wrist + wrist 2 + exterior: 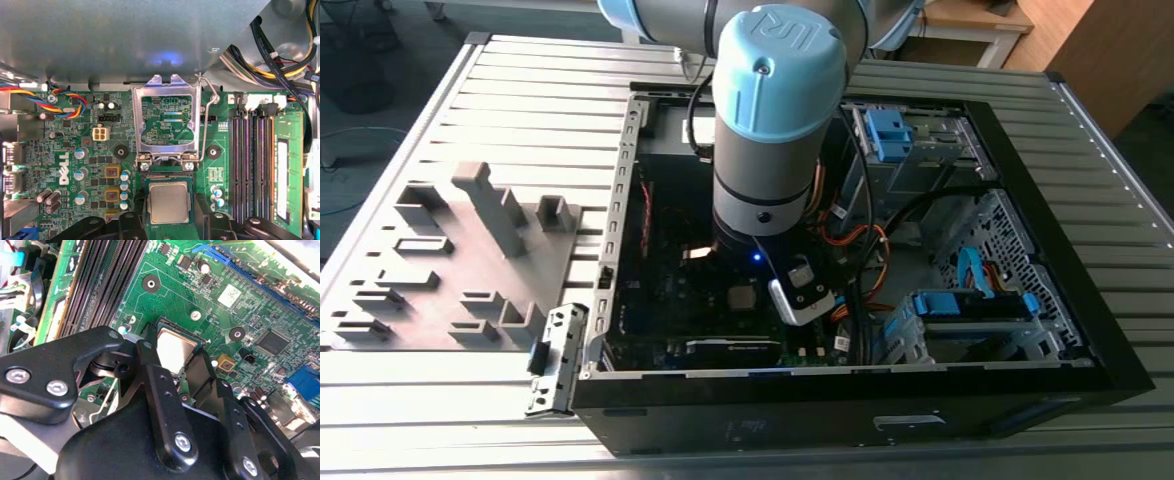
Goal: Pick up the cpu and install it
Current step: 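Place the cpu into insertion slot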
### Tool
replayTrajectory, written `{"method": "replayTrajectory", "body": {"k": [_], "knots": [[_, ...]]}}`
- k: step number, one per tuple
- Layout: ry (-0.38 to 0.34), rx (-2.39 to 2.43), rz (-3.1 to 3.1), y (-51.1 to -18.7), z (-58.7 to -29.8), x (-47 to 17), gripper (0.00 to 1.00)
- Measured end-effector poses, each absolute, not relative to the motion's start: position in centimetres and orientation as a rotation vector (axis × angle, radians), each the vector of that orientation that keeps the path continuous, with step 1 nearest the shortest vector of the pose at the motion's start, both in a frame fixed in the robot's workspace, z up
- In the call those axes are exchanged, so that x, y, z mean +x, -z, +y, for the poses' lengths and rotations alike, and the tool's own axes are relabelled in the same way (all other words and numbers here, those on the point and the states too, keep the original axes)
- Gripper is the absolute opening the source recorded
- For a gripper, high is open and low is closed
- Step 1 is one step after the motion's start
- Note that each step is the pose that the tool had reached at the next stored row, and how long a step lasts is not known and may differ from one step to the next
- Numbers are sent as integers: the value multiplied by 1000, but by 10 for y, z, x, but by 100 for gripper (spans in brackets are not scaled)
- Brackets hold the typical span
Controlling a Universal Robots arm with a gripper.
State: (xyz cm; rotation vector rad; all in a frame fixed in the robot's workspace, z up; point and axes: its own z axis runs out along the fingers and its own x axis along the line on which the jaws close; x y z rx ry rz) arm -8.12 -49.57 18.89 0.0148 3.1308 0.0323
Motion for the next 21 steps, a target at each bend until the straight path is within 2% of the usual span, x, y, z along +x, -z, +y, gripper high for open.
{"method": "replayTrajectory", "body": {"k": [21], "knots": [[-33,15,3131,-191,-496,-81,47]]}}
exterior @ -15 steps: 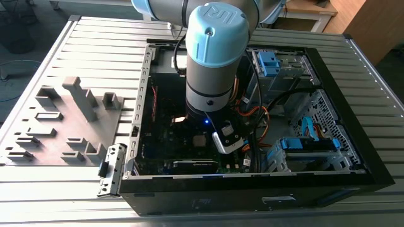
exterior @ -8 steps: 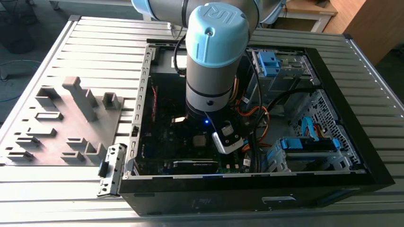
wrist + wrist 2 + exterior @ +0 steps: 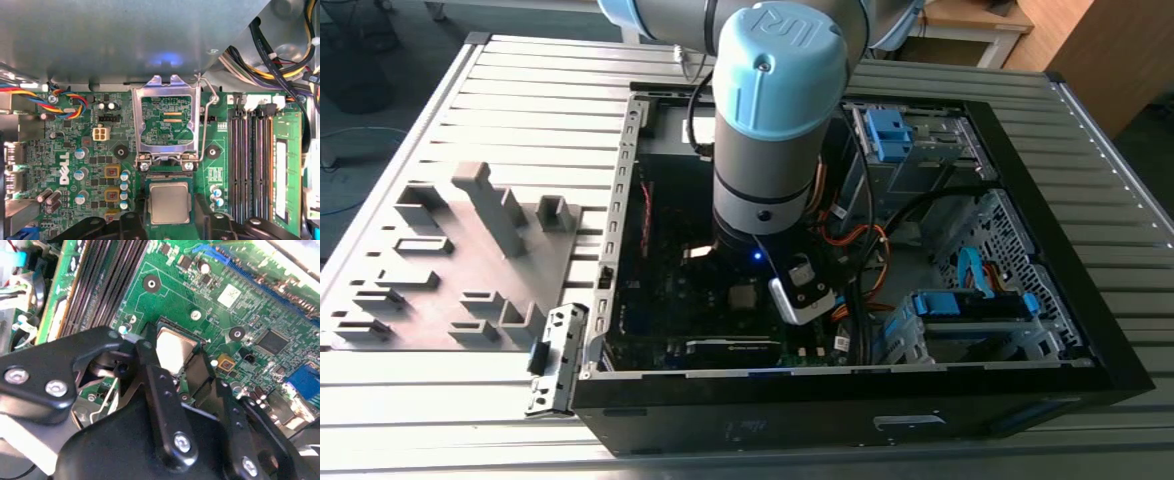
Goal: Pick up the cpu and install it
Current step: 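Place the cpu into insertion slot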
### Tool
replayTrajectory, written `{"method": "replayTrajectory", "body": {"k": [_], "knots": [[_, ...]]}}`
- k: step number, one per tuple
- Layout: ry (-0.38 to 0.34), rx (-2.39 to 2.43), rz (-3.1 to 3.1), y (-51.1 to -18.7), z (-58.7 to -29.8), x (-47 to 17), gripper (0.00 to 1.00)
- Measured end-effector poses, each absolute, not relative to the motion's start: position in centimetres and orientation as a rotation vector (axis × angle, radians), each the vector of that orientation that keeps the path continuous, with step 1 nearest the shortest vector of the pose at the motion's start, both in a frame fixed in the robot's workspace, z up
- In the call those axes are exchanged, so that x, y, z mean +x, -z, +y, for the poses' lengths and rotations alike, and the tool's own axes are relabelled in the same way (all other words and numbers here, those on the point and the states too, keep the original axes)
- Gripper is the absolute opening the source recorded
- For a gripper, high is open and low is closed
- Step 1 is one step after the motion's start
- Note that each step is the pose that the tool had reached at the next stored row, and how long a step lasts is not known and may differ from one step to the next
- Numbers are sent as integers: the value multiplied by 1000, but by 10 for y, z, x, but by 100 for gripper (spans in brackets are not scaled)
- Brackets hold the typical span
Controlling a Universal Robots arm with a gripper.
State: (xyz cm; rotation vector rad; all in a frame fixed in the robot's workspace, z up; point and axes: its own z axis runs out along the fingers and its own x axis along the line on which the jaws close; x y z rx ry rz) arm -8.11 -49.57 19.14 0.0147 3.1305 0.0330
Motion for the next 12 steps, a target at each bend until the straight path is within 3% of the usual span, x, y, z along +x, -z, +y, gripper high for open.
{"method": "replayTrajectory", "body": {"k": [12], "knots": [[-33,22,3131,-192,-496,-81,47]]}}
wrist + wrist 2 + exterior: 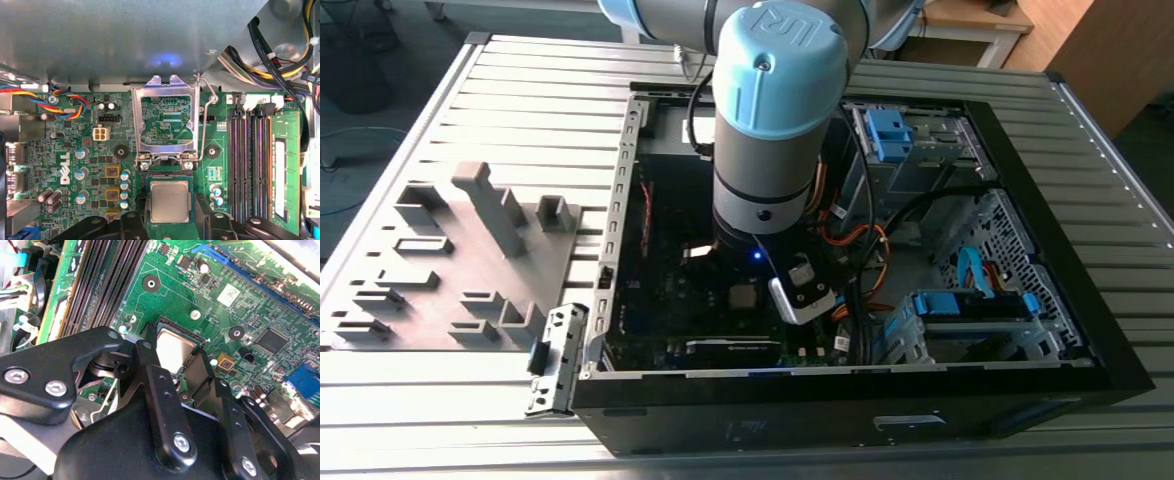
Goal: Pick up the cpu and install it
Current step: 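Place the cpu into insertion slot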
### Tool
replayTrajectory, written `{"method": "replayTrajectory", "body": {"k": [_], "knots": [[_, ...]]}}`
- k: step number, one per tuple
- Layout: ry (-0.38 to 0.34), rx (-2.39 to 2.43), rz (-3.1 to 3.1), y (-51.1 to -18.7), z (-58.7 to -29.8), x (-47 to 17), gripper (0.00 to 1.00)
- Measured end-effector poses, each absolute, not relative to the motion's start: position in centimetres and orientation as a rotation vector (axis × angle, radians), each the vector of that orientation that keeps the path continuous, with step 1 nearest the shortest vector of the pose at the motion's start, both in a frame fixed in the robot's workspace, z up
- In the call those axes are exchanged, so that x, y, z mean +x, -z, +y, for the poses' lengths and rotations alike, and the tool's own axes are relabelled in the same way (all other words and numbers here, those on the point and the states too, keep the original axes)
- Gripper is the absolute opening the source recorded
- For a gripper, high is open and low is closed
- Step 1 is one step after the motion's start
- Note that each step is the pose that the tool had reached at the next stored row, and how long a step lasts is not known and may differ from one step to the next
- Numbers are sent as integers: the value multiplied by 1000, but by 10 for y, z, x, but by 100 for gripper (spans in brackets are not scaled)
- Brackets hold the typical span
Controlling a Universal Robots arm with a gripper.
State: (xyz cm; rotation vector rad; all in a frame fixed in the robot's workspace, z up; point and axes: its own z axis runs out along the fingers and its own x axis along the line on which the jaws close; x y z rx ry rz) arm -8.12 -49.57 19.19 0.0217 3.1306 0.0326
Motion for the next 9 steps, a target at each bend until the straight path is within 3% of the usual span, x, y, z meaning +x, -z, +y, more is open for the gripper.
{"method": "replayTrajectory", "body": {"k": [9], "knots": [[-33,22,3134,-192,-496,-81,47]]}}
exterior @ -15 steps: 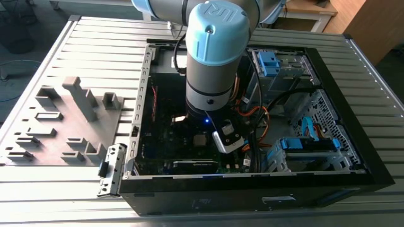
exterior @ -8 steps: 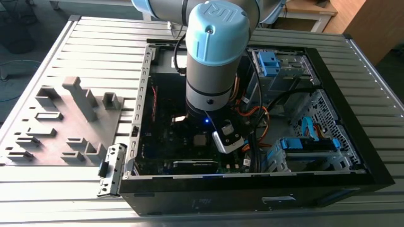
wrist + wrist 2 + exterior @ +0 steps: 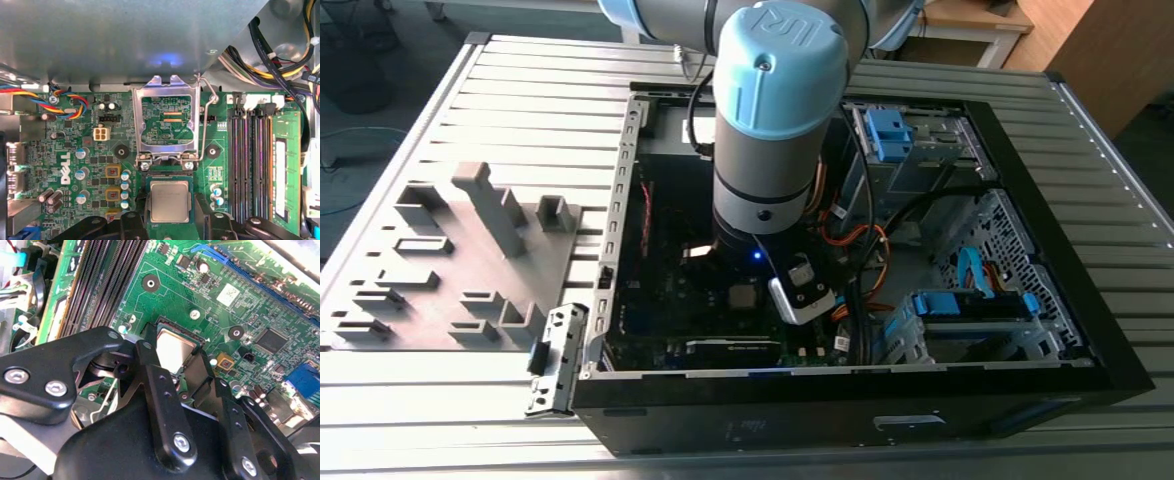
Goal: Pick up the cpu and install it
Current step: 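Place the cpu into insertion slot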
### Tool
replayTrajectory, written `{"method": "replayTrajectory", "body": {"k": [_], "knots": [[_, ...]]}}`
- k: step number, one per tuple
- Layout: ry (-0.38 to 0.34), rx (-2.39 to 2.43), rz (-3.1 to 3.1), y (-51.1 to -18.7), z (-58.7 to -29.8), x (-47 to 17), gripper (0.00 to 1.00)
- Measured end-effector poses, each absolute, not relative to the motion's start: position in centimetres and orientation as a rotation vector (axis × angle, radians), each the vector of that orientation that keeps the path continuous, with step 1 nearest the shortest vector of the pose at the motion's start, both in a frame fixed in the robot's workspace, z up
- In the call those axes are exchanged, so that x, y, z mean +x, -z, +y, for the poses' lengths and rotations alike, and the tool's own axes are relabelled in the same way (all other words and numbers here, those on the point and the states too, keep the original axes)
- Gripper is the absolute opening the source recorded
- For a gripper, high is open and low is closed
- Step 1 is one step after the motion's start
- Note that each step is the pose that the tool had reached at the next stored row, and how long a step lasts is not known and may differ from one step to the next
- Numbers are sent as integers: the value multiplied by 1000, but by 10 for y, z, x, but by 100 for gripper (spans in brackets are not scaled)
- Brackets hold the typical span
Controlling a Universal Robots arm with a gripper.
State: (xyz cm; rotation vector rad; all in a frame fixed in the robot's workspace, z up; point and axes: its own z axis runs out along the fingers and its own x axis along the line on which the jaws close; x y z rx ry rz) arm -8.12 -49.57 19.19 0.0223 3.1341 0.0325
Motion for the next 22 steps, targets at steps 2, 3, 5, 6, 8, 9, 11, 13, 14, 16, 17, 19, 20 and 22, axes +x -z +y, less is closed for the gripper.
{"method": "replayTrajectory", "body": {"k": [2,3,5,6,8,9,11,13,14,16,17,19,20,22], "knots": [[-33,22,3140,-192,-496,-81,47],[-33,22,3141,-192,-496,-81,47],[-32,23,3142,-192,-496,-81,47],[-32,22,3142,-192,-496,-81,47],[-33,22,3142,-192,-496,-81,47],[-33,22,3143,-192,-496,-81,47],[-33,23,3143,-192,-496,-81,47],[-33,28,3143,-191,-496,-81,47],[-33,34,3143,-191,-496,-81,47],[-32,42,3143,-191,-496,-81,47],[-32,44,3143,-191,-496,-81,47],[-32,53,3142,-190,-496,-81,47],[-33,56,3142,-190,-496,-81,47],[-33,61,3142,-190,-496,-81,47]]}}
